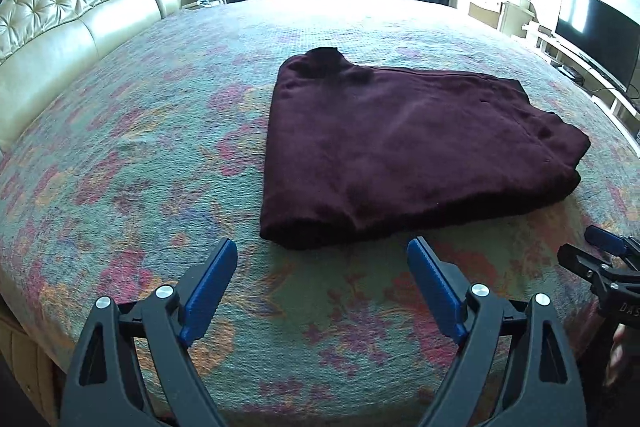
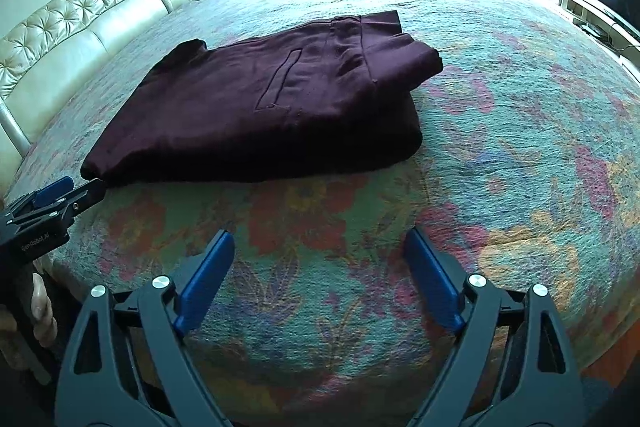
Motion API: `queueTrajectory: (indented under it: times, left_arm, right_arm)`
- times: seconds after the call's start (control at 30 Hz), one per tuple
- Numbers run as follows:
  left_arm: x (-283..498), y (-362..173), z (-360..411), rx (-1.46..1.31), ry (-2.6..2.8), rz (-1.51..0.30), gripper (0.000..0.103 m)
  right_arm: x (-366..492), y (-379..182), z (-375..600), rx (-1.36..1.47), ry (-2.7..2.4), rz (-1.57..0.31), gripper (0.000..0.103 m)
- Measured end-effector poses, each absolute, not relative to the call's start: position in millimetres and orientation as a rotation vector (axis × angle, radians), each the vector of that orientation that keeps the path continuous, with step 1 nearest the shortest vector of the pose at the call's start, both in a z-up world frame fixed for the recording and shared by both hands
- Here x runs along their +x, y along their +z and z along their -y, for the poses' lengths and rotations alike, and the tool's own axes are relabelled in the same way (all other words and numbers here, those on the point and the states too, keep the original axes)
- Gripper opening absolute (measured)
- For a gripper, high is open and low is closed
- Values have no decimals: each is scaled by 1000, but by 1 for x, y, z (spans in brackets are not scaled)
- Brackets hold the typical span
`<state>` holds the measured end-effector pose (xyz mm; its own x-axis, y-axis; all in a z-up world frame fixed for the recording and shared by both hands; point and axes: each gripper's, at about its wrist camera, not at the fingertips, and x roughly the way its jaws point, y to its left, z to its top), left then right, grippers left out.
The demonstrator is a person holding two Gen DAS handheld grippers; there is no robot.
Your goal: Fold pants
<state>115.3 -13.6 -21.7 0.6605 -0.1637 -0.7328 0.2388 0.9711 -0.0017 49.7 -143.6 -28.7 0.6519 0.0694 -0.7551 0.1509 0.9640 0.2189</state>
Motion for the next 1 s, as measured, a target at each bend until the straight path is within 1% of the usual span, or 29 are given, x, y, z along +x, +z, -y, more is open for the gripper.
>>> queueTrajectory:
  times: [0.1,0.23,0.43,0.67,0.83,0.9,1.0]
  left_arm:
    - [112,-18,19,125,-223,-798,86]
    - [113,-14,22,135,-205,-815,87]
    - [114,-4,19,80,-249,-812,87]
    - [106,6,19,97,-209,-756,88]
    - [116,9,10,6,-219,-777,88]
    - [123,18,3,-19,-230,-783,88]
    - [142,40,-17,-48,-184,-755,88]
  right_arm:
    - [50,-29,145,283,-44,-861,88]
    - [49,-29,145,284,-44,-860,88]
    - [49,-29,145,285,-45,-860,88]
    - [49,-30,144,283,-44,-860,89]
    - [50,-29,145,284,-42,-856,89]
    - [50,-22,150,313,-32,-858,89]
    - [48,9,165,354,-33,-775,89]
